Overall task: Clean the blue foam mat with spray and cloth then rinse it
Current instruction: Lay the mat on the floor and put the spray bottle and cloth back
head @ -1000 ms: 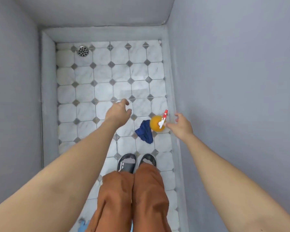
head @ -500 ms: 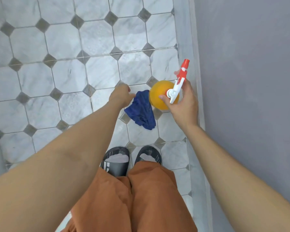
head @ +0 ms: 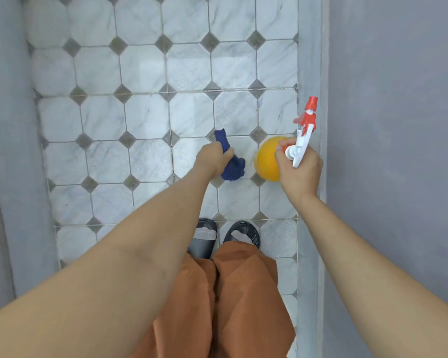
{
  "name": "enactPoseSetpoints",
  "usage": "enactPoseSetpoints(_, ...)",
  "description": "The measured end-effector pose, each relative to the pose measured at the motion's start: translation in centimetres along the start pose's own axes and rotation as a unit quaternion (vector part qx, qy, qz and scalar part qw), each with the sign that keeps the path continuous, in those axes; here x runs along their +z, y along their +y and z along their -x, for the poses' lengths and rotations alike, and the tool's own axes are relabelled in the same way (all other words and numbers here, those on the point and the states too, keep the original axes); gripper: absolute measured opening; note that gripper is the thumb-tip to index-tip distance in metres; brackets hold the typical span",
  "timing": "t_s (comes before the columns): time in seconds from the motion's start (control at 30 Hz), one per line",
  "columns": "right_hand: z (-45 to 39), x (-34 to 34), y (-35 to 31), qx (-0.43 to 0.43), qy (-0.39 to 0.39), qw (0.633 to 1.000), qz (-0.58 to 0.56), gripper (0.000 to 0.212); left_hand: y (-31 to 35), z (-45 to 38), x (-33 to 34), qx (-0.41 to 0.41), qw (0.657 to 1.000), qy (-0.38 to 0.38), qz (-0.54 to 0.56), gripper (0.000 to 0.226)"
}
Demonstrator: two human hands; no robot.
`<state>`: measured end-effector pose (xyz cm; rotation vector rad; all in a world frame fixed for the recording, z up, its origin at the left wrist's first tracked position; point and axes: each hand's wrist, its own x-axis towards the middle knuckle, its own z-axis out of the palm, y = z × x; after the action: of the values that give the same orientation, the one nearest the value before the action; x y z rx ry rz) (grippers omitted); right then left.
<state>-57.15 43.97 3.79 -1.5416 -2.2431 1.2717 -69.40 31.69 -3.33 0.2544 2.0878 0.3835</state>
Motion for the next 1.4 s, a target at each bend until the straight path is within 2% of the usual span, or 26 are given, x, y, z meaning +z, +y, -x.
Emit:
enactPoseSetpoints(0.07,1.3,-2.2,-3.9,0.011,-0.005,1.0,-0.004,0.036,1.5,3.2,-3.5,0.009,0.997,0.034,0.067,0.044)
enactPoseSetpoints(0.1,2.0,-3.5,-6.1,0.009,-0.009,1.0,-0.002,0.038,2.6,5.0,-5.6,0.015,0.995,0.04,0.095,0.045)
enactPoseSetpoints(0.2,3.9,-7.5,-13.4,0.002,-0.021,1.0,0.002,0.018,6.3,10.5,-12.6,0.035,0.986,0.039,0.156,0.035)
enactPoseSetpoints(0.27,4.8,-10.1,-19.2,-0.01,-0.024,1.0,-0.003,0.011,8.8,14.4,-18.1,0.049,0.982,0.045,0.179,0.03)
enactPoseSetpoints(0.47,6.9,-19.1,-38.5,-0.052,-0.026,0.998,-0.015,0.011,14.7,25.9,-35.7,0.054,0.973,0.058,0.218,0.024)
enactPoseSetpoints(0.63,7.0,-24.7,-55.1,-0.105,0.006,0.993,-0.053,0.014,19.2,34.4,-50.8,0.103,0.957,0.075,0.26,0.025)
enactPoseSetpoints(0.8,7.1,-27.8,-69.8,-0.153,0.017,0.982,-0.107,0.027,23.3,40.9,-64.4,0.178,0.917,0.131,0.333,0.014)
enactPoseSetpoints(0.9,5.5,-27.9,-76.8,-0.173,0.025,0.975,-0.137,0.03,25.5,42.5,-71.0,0.207,0.894,0.146,0.371,0.012)
enactPoseSetpoints(1.0,2.8,-27.4,-83.2,-0.187,0.032,0.966,-0.176,0.029,27.4,42.1,-77.2,0.254,0.879,0.124,0.383,0.023)
enactPoseSetpoints(1.07,0.7,-27.3,-87.1,-0.201,0.036,0.958,-0.2,0.028,28.4,41.1,-80.9,0.286,0.874,0.14,0.368,0.032)
enactPoseSetpoints(1.2,-3.9,-26.5,-93.6,-0.209,0.032,0.952,-0.223,0.036,30.4,38.3,-87.0,0.282,0.874,0.169,0.357,0.042)
enactPoseSetpoints(1.4,-10.0,-22.7,-99.8,-0.203,0.005,0.956,-0.213,0.037,32.2,33.0,-92.9,0.294,0.882,0.125,0.347,0.03)
